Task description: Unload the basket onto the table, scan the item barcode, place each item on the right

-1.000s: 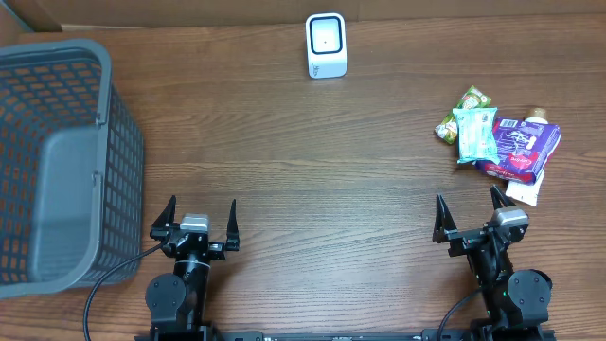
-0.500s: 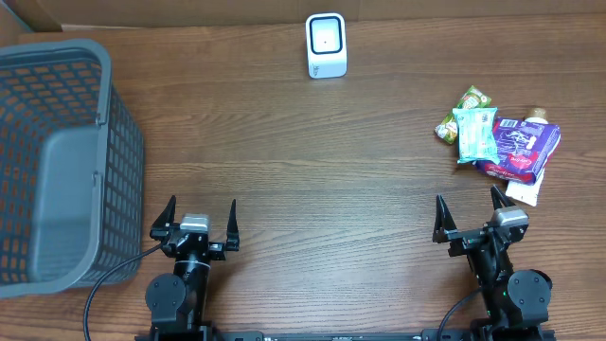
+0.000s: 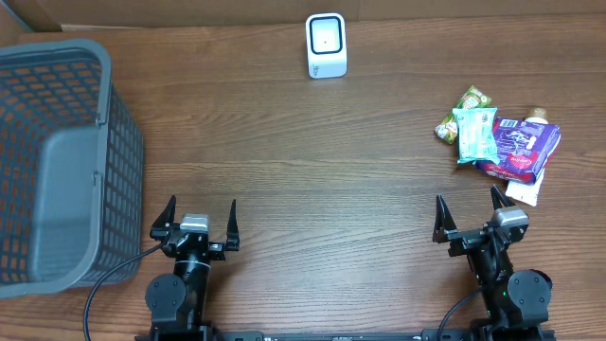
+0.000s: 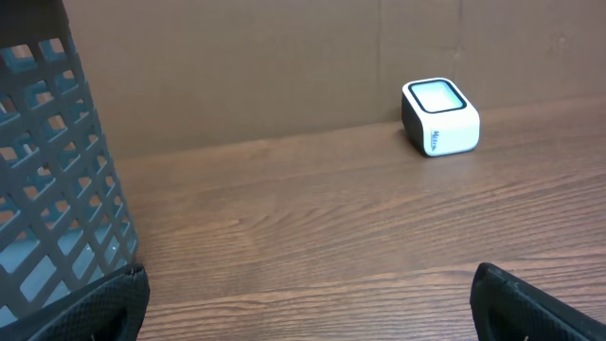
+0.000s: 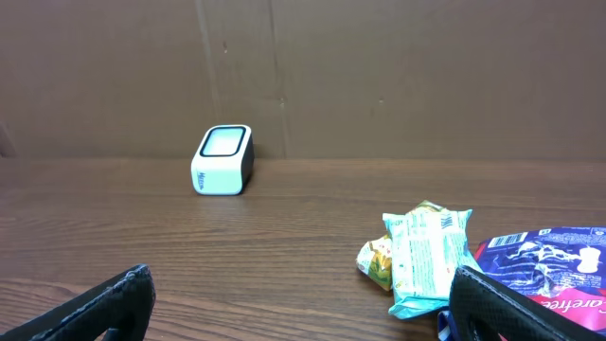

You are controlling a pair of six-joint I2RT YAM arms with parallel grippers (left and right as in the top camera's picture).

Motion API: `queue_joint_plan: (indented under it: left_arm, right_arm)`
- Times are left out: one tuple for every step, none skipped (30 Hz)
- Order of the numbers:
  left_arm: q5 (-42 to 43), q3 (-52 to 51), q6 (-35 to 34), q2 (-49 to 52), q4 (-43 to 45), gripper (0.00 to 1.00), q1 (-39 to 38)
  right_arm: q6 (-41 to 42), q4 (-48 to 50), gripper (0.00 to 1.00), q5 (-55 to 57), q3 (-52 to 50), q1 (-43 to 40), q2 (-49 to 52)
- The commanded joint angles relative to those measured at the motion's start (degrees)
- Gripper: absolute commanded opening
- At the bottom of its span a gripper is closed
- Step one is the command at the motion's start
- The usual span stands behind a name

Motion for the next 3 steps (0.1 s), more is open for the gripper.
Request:
queue_joint_plan:
  left_arm:
    - [-0.63, -0.24, -0.61, -0.57, -0.15, 0.99, 0.0]
    - [-0.66, -0.24, -0.61, -0.57, -0.15, 1.0, 0.0]
    - [-0.66, -0.24, -0.61, -0.57, -0.17, 1.0, 0.0]
  right_arm:
    - [-0.22, 0.22, 1.0, -0.07, -0.61, 0.28, -0.57]
    - [-0.22, 0.22, 1.0, -0.07, -0.61, 0.28, -0.57]
    - [-0.22, 0.22, 1.0, -0.07, -0.61, 0.28, -0.57]
